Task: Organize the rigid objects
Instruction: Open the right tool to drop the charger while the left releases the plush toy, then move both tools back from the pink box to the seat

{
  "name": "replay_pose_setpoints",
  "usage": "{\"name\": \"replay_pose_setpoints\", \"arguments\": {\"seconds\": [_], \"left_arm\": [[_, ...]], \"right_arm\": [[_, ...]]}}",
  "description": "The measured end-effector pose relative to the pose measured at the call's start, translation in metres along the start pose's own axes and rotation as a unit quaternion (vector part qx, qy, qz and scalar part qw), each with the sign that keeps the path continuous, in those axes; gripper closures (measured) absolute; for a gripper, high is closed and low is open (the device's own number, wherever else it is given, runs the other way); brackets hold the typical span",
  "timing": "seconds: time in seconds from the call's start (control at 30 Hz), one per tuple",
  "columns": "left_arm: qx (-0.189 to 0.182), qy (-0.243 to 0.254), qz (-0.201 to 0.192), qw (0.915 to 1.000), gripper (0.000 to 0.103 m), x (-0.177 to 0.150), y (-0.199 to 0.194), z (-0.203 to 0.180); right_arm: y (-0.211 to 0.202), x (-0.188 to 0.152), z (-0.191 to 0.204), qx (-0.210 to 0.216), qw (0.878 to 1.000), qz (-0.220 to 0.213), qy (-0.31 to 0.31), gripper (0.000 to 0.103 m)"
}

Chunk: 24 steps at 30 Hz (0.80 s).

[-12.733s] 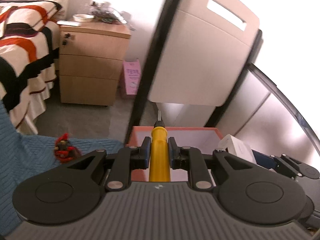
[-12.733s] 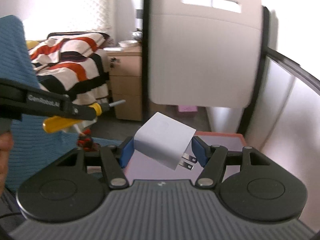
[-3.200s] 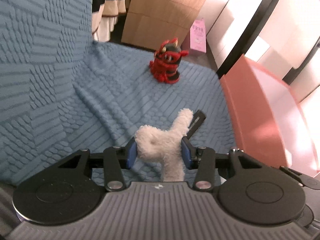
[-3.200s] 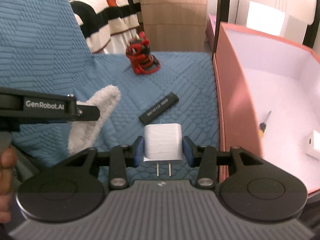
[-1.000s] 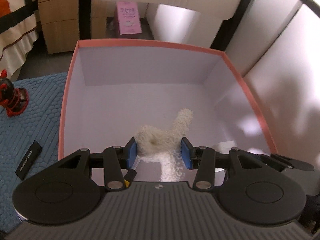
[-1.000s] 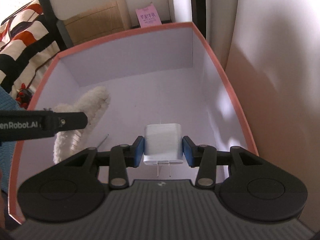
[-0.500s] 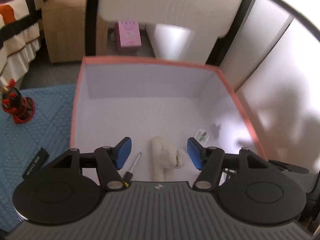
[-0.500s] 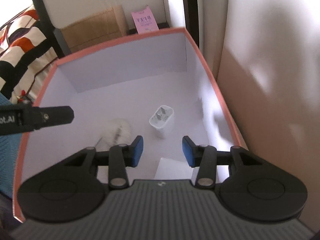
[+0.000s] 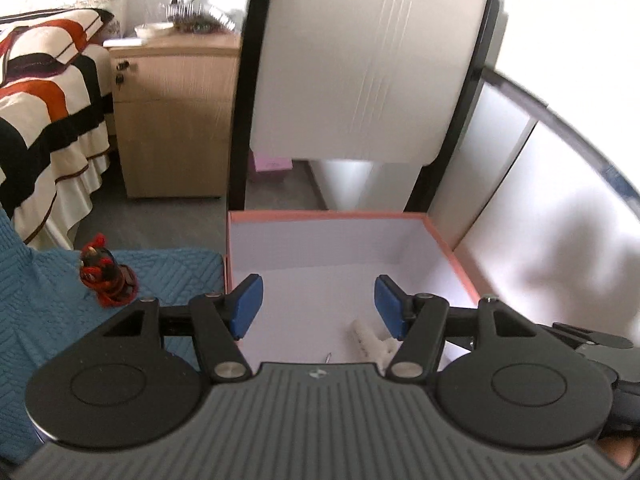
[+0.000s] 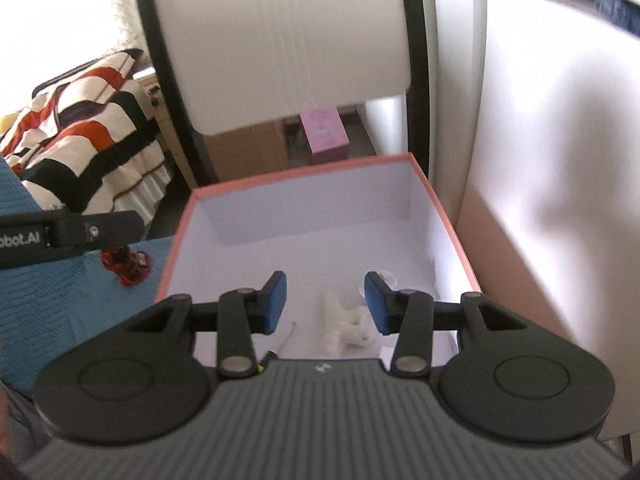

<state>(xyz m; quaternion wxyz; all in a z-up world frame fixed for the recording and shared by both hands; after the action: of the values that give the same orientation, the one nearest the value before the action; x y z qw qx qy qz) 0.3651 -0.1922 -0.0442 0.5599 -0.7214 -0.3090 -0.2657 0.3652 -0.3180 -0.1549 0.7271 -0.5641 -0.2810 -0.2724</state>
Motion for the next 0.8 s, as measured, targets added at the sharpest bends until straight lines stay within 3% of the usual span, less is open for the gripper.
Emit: {"name": "replay_pose_setpoints", "arguments": {"seconds": [0.37, 0.7, 0.8], "left_arm": [[-0.016, -0.005, -0.067, 0.9976, 0.036, 0.01, -0.093, 0.04], [-0.018, -0.013, -0.099, 0.9949, 0.036, -0.002, -0.138, 0.079], [0.005, 0.002, -0.106, 0.9944, 0.036, -0.007, -0.146, 0.095]], "right_arm": [[-0.053, 0.003, 0.05, -0.011, 0.999, -0.042, -0.024, 0.057], [-0.067, -0.012, 0.094, -0.007, 0.998, -0.049, -0.037, 0.057], [-0.07, -0.016, 0.109, -0.004, 0.998, -0.052, -0.042, 0.057]]}}
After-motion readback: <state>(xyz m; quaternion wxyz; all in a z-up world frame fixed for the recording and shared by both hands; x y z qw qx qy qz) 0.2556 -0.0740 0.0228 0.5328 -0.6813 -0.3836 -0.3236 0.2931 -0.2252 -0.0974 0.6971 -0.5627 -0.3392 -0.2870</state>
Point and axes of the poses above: each gripper's, at about its wrist camera, not at the fingertips, and y roughly the way its jaws point, z to its left, x to its top, the point moved 8 cm from there along y, roughly the way its jaws point
